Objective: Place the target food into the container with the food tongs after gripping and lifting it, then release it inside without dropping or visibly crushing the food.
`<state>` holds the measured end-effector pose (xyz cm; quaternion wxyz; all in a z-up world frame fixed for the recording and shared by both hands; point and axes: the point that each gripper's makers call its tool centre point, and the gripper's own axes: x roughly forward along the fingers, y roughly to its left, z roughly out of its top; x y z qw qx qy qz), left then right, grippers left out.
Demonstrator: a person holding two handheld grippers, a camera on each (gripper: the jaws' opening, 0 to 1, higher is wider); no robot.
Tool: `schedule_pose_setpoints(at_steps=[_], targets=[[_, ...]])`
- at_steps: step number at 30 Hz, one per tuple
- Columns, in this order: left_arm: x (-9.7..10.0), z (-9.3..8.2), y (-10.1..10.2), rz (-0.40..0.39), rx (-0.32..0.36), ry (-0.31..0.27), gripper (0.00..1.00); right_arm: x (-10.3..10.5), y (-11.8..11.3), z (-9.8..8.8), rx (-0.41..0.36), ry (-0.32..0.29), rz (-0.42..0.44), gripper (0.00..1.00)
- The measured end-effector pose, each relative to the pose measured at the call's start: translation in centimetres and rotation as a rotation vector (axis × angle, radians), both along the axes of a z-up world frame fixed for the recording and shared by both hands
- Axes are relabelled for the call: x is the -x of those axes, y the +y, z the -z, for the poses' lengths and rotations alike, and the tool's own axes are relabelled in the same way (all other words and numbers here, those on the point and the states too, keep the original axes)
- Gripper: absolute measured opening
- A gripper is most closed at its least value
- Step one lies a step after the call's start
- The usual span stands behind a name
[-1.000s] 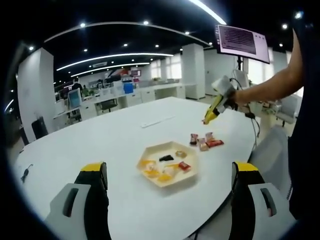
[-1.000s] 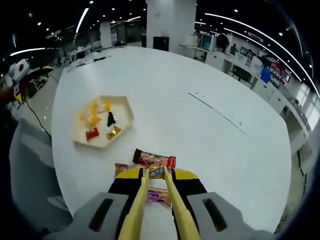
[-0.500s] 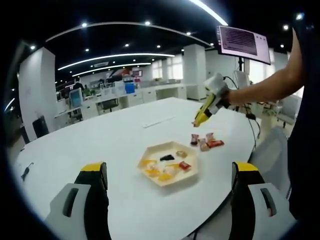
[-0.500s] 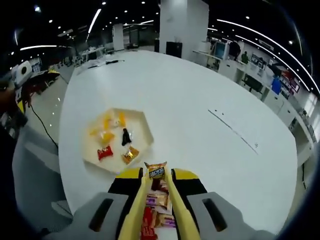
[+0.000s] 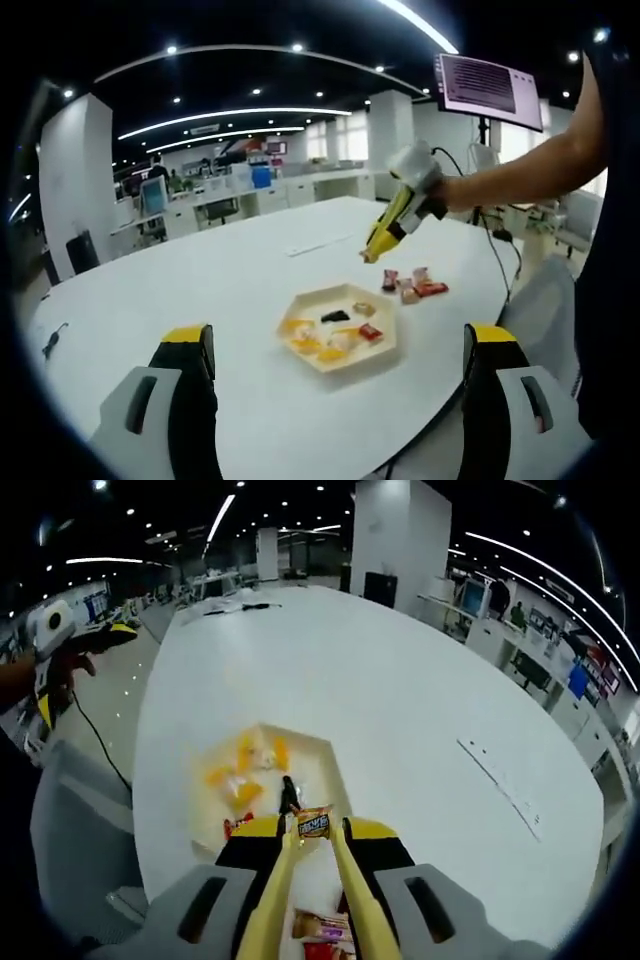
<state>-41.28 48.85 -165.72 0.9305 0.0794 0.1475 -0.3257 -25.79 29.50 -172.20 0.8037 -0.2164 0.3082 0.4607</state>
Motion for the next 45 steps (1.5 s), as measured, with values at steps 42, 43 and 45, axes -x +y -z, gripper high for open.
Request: schedule_pose_setpoints(at_steps=[42, 43, 45], targets=[[0.2, -0.1, 0.6, -0.008, -0.002, -0.001, 0.99, 1.1, 8.8, -1.6, -0.025, -0.036, -0.165, 0.26], [0.2, -0.1, 0.6, -0.008, -0.003, -0.001, 0.99, 1.2, 8.8, -1.7, -0.029, -0.03, -0.165, 0.26], [0.2, -0.1, 0.5, -0.008, 0.0, -0.001, 0.99, 1.1, 8.7, -1.8, -0.026, -0.038, -0.164, 0.26]])
